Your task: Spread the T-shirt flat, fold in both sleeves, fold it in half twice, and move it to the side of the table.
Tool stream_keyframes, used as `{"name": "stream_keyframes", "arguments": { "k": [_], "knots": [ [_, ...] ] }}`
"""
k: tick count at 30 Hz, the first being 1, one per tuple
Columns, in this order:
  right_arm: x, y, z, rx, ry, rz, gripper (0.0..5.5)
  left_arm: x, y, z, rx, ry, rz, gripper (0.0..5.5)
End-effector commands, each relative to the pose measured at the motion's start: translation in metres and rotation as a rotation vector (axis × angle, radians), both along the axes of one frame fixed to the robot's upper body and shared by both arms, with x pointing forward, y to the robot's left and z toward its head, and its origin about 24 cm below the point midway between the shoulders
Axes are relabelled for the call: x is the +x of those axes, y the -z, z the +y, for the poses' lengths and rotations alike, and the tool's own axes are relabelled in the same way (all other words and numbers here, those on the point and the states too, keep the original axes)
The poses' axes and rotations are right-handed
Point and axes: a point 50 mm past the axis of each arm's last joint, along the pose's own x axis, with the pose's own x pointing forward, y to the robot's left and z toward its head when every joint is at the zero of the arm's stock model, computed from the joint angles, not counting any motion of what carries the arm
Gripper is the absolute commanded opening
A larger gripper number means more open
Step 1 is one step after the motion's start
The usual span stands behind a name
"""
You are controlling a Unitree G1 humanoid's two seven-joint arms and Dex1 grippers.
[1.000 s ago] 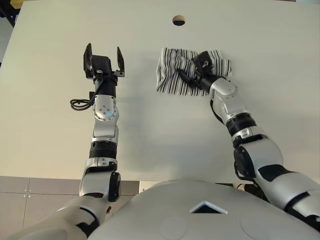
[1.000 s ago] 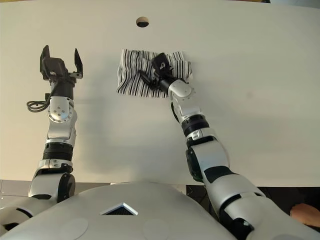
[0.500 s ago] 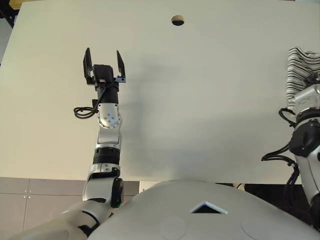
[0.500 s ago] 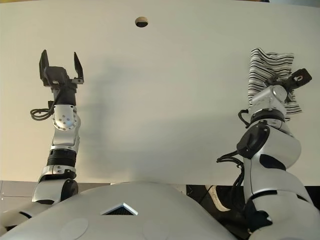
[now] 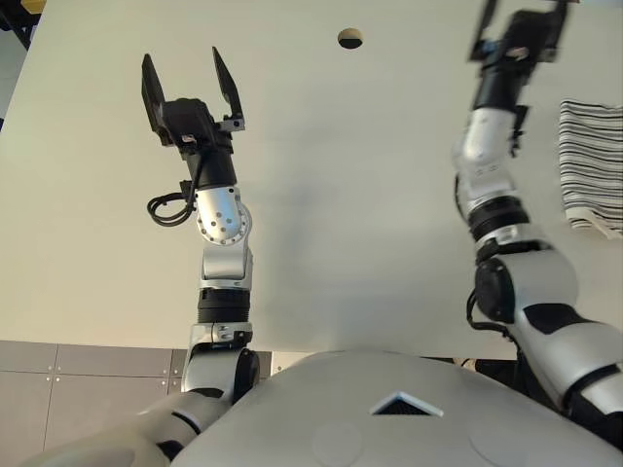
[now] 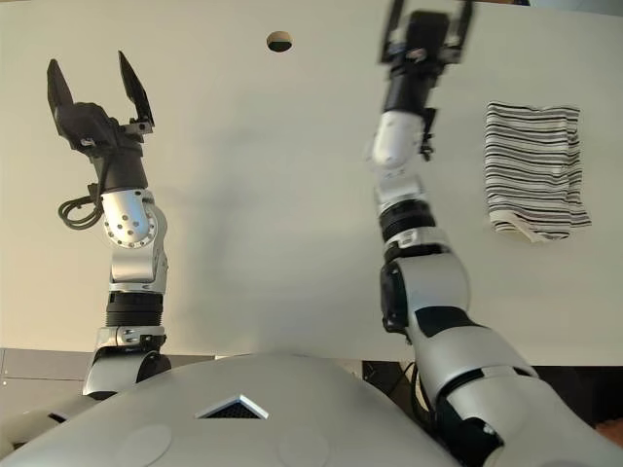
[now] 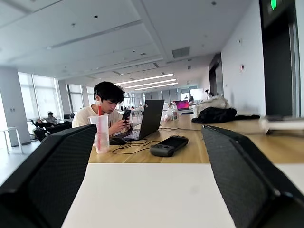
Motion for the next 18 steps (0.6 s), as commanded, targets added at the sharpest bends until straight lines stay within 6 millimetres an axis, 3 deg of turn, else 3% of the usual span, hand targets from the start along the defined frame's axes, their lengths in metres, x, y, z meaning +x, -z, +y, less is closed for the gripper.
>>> {"name": "stream_keyframes", "arguments": {
  "k": [1, 7, 12, 18],
  "knots": [
    [-0.015, 0.023, 0.009, -0.056, -0.077, 0.079, 3.55, -0.003, 0.022, -0.014, 0.01, 0.064, 0.057, 4.1],
    [-0.041, 0.038, -0.005, -0.069, -0.092, 0.09, 3.55, -0.013, 0.024, -0.029, 0.106, 0.125, 0.001, 4.1],
    [-0.063, 0.036, -0.015, -0.079, -0.092, 0.048, 3.55, -0.03, 0.022, -0.045, 0.103, 0.17, -0.037, 4.92],
    [-0.092, 0.029, -0.013, -0.089, -0.138, -0.001, 3.55, -0.049, 0.021, -0.051, 0.082, 0.188, -0.037, 4.92]
  ]
}}
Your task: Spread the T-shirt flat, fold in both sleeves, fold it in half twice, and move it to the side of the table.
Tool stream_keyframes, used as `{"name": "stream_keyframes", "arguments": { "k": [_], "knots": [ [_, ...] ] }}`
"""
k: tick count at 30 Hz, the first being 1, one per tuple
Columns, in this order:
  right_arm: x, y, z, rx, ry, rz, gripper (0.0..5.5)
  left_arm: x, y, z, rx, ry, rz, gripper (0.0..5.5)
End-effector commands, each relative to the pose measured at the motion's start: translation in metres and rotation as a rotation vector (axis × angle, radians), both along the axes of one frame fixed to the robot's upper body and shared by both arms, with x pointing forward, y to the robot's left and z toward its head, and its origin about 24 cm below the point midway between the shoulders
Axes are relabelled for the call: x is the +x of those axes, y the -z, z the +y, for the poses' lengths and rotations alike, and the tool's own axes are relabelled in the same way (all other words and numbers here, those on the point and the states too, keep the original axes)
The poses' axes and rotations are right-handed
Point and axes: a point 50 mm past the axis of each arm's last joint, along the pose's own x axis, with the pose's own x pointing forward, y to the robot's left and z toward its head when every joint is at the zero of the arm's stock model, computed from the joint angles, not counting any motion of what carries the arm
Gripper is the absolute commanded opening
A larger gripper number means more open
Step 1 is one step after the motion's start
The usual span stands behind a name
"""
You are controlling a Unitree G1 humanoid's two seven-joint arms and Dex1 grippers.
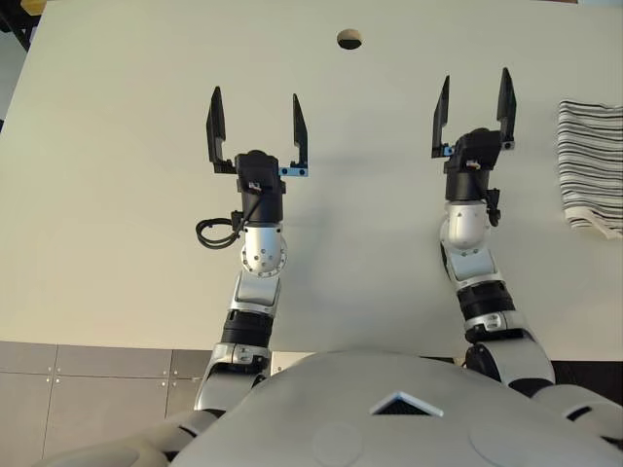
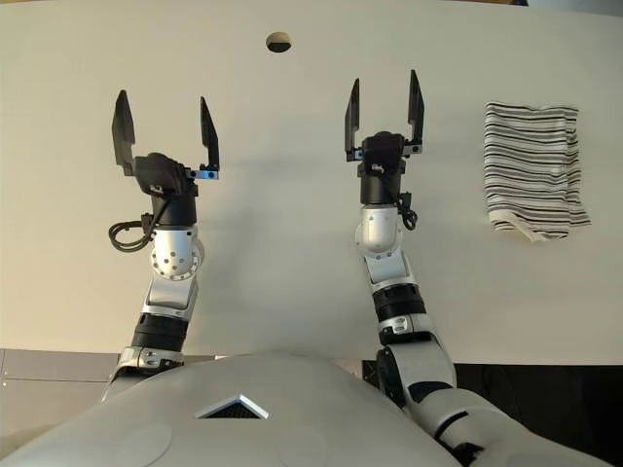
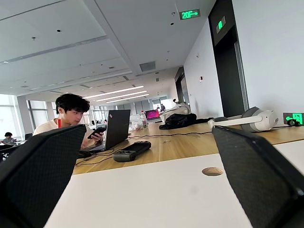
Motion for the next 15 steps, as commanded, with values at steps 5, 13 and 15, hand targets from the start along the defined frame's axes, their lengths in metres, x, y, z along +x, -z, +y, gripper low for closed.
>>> {"name": "stream_keyframes", "arguments": {
  "k": [5, 13, 15],
  "knots": [
    [-0.034, -0.009, 0.001, -0.021, -0.074, -0.035, 3.87, -0.02, -0.004, -0.005, -0.031, 0.015, 0.004, 4.95],
    [-0.059, -0.016, -0.001, -0.019, -0.065, -0.089, 4.48, -0.037, -0.007, -0.005, -0.042, 0.029, 0.005, 4.76],
    [-0.06, -0.017, -0.001, -0.019, -0.065, -0.091, 4.48, -0.039, -0.008, -0.005, -0.041, 0.028, -0.001, 4.45]
  ]
}}
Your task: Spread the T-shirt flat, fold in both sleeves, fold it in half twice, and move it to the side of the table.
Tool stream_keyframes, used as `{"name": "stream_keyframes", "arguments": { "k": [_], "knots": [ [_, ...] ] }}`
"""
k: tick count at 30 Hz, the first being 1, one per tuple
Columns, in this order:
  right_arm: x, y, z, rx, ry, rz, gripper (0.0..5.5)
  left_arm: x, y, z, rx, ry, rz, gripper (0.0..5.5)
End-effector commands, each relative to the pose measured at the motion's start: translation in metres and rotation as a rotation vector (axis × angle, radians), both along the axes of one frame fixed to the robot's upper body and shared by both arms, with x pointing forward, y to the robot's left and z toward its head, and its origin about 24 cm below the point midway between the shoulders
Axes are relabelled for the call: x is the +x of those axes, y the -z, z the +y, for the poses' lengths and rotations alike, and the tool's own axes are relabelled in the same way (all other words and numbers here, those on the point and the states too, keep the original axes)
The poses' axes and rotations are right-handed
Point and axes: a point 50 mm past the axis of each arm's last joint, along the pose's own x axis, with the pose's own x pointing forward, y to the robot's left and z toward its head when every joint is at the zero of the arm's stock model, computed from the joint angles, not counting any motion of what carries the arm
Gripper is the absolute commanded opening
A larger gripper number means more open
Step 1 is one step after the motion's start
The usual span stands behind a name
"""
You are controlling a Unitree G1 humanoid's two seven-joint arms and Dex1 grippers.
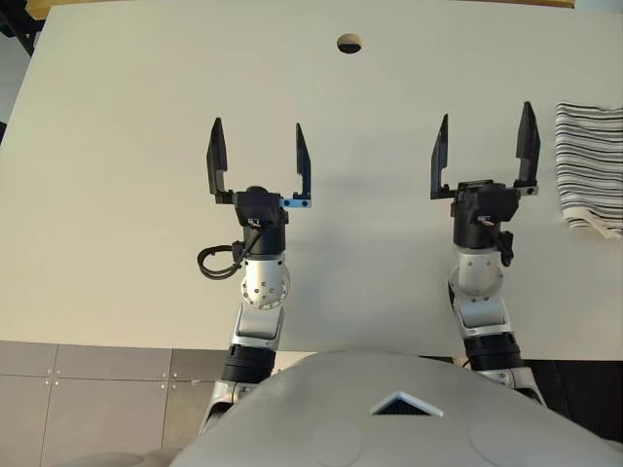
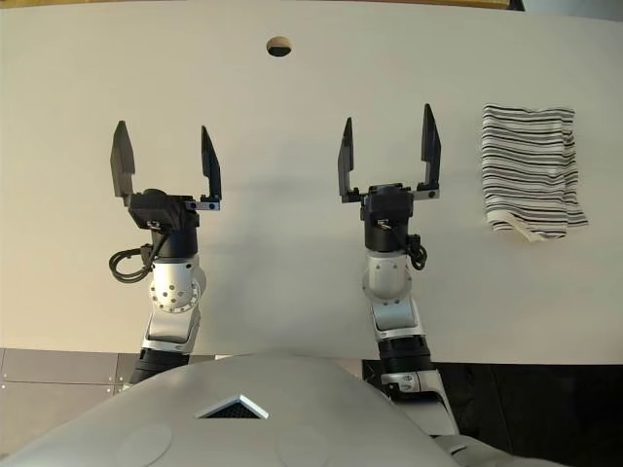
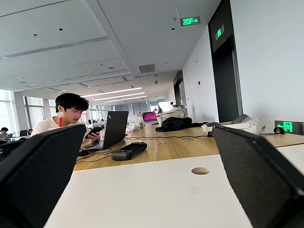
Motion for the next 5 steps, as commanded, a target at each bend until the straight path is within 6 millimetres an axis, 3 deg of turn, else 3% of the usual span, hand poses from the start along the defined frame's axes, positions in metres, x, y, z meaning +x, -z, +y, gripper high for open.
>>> {"name": "stream_keyframes", "arguments": {
  "k": [1, 5],
  "knots": [
    [-0.003, -0.0035, 0.0004, -0.011, -0.009, -0.02, 4.48, -0.0025, -0.0029, -0.0007, -0.003, 0.007, -0.005, 4.45],
    [-0.0022, -0.0034, 0.0013, -0.013, -0.012, -0.021, 4.48, -0.0022, -0.0041, 0.0007, -0.001, 0.0, -0.01, 4.45]
  ]
}}
